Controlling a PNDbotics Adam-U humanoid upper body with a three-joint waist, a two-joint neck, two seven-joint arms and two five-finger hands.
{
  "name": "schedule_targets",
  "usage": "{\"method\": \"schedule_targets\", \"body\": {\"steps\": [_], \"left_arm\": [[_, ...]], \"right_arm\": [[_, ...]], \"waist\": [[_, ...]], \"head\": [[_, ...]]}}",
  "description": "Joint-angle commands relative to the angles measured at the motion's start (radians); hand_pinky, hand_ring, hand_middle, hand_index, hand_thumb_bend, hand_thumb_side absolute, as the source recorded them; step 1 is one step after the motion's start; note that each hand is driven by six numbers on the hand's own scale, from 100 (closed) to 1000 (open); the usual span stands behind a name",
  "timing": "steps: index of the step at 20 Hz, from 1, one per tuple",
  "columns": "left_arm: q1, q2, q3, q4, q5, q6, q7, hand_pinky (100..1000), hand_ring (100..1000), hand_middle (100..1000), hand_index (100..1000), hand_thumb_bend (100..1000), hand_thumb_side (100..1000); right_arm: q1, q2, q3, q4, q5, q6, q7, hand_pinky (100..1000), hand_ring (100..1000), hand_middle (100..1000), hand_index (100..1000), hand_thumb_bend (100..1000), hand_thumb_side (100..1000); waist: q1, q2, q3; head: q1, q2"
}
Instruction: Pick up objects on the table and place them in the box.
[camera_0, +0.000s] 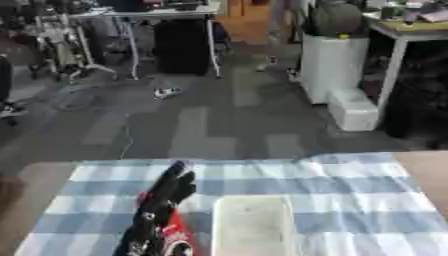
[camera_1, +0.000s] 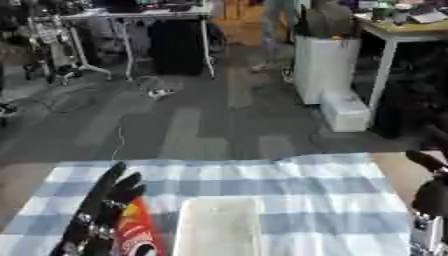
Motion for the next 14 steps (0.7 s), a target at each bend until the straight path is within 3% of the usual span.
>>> {"method": "schedule_targets", "body": {"steps": [1, 3, 5, 11, 14], "left_arm": [[-0.002, -0.001, 0.008, -0.015, -0.006, 0.006, 0.003, 889, 951, 981, 1000, 100, 769], [-0.002, -0.001, 0.009, -0.015, -0.005, 0.009, 0.005, 889, 951, 981, 1000, 100, 770], [-0.003, -0.001, 0.01, -0.015, -0.004, 0.012, 0.005, 889, 951, 981, 1000, 100, 769], [-0.015, 0.006, 0.01, -0.015, 0.01, 0.02, 0.001, 886, 953, 978, 1000, 100, 765], [-0.019, 0.009, 0.008, -0.015, 0.015, 0.026, -0.007, 886, 953, 977, 1000, 100, 760]], "right_arm": [[-0.002, 0.004, -0.005, -0.022, 0.005, 0.004, -0.003, 797, 925, 951, 936, 100, 586], [0.0, 0.005, -0.006, -0.021, 0.005, 0.006, -0.004, 797, 925, 951, 936, 100, 586], [0.002, 0.007, -0.007, -0.021, 0.005, 0.008, -0.005, 797, 925, 951, 936, 100, 586], [0.005, 0.017, -0.005, -0.019, 0.012, 0.012, -0.005, 796, 925, 951, 936, 100, 584], [0.003, 0.016, -0.005, -0.016, 0.013, 0.014, -0.005, 795, 926, 951, 937, 100, 583]], "waist": [[-0.004, -0.021, -0.002], [-0.005, -0.022, -0.002], [-0.007, -0.023, -0.002], [-0.012, -0.031, 0.001], [-0.012, -0.028, 0.004]], "head": [[0.01, 0.016], [0.011, 0.032], [0.013, 0.075], [0.028, 0.323], [0.034, 0.414]]}}
